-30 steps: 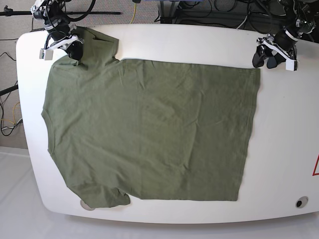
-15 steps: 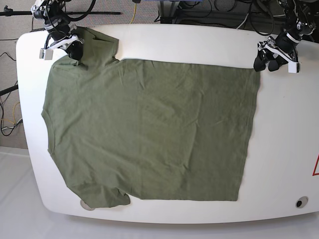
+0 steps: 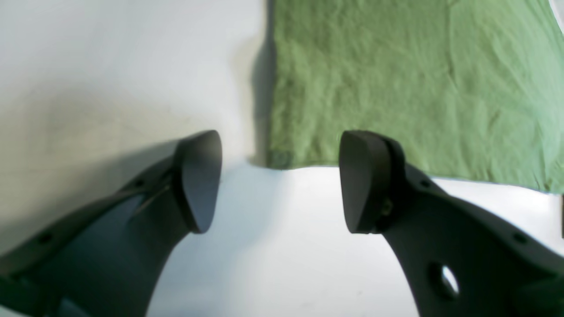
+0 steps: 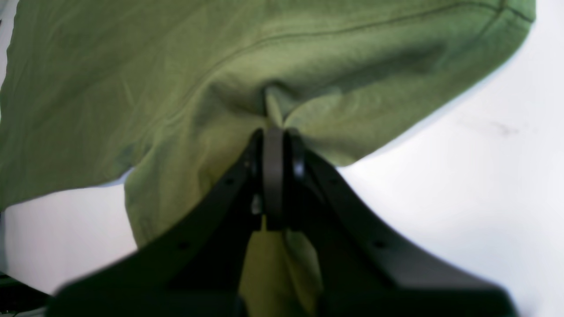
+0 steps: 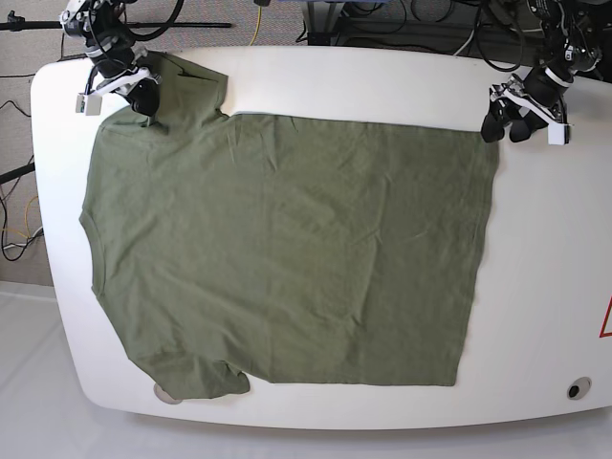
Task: Fold the T-shirt properly
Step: 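Close left gripper on the shirt corner fabric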
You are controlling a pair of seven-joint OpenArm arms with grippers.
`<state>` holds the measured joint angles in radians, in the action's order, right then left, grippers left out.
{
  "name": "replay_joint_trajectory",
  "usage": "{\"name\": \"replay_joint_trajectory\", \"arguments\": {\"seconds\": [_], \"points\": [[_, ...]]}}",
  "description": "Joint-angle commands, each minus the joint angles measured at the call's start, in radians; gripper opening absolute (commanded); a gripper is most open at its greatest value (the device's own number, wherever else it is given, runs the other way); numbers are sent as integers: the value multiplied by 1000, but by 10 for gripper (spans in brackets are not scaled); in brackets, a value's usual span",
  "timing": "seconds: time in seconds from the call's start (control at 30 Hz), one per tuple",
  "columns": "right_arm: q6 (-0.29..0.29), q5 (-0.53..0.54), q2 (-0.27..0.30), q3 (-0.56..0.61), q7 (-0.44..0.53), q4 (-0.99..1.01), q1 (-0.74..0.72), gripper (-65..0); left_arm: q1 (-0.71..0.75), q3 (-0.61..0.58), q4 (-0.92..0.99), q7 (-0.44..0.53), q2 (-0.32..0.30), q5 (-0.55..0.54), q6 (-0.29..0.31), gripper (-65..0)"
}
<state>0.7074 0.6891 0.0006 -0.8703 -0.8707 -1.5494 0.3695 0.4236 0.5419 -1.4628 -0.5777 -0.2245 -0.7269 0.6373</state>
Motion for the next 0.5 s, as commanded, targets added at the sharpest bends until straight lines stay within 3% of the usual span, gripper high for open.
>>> {"name": "replay_joint_trajectory", "arguments": {"seconds": [0.0,0.47], "points": [[-9,-30,8,1,-27,-3,10,-650,2,-2,1,-37,-3,23,4,-257],[-9,-30,5,1,-39,-1,9,-650,-1,-7,8,-47,9,-10,39,-263]]}}
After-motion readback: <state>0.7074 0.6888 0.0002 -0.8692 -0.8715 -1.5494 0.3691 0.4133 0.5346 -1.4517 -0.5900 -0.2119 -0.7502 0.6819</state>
